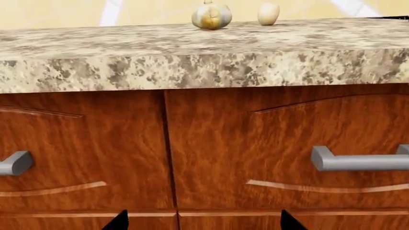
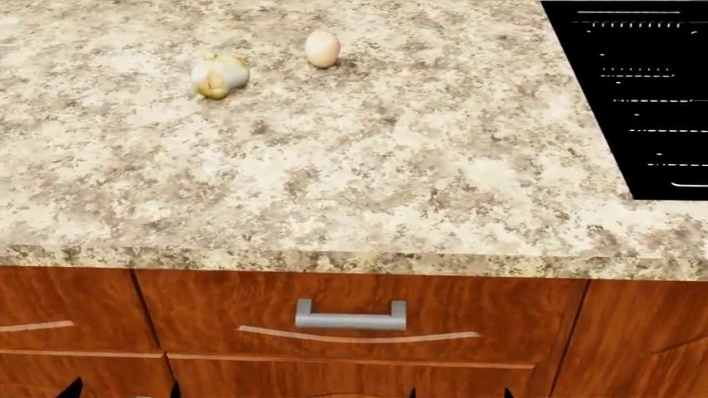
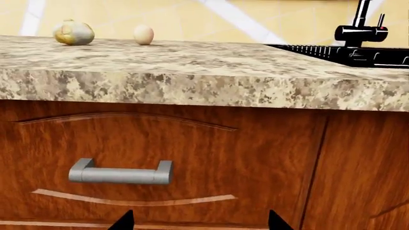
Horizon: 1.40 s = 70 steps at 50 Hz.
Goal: Place the apricot and the ginger on separate cutting boards.
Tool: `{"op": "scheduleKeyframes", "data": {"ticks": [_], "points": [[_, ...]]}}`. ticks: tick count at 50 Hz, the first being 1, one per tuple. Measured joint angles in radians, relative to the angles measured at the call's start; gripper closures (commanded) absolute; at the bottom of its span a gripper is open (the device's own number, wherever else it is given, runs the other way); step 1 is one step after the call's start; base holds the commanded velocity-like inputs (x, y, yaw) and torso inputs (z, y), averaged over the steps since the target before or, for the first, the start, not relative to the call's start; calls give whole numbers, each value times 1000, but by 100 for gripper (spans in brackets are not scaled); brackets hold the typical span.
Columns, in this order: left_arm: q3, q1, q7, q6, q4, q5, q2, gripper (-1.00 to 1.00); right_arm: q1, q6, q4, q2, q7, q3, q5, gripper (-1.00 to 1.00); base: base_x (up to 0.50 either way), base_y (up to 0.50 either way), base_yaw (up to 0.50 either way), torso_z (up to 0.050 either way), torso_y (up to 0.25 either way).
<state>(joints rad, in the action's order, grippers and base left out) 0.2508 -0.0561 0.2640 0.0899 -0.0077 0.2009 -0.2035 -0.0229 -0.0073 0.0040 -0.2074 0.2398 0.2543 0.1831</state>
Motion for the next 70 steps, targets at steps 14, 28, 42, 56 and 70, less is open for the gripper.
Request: {"op": "scheduleKeyframes", "data": {"ticks": [14,28,42,56,70], "points": [[3,-1,8,13,4,12,-6,-100,0,1,-3,-5,2,4,16,-100,0,0,0,0,0],[8,-1,24,-9,1,5,-9,-100,-2,1,2,-11,9,14,16,-100,0,0,0,35,0],[18,-7,30,-23,-4,2,-11,-100,-5,-1,5,-16,14,21,19,-100,0,0,0,50,0],[29,-1,28,-35,-3,4,-22,-100,-6,-3,5,-21,21,28,22,-100,0,0,0,50,0],[38,-1,28,-25,5,13,-28,-100,-7,-6,3,-25,27,32,30,-100,0,0,0,7,0]]}}
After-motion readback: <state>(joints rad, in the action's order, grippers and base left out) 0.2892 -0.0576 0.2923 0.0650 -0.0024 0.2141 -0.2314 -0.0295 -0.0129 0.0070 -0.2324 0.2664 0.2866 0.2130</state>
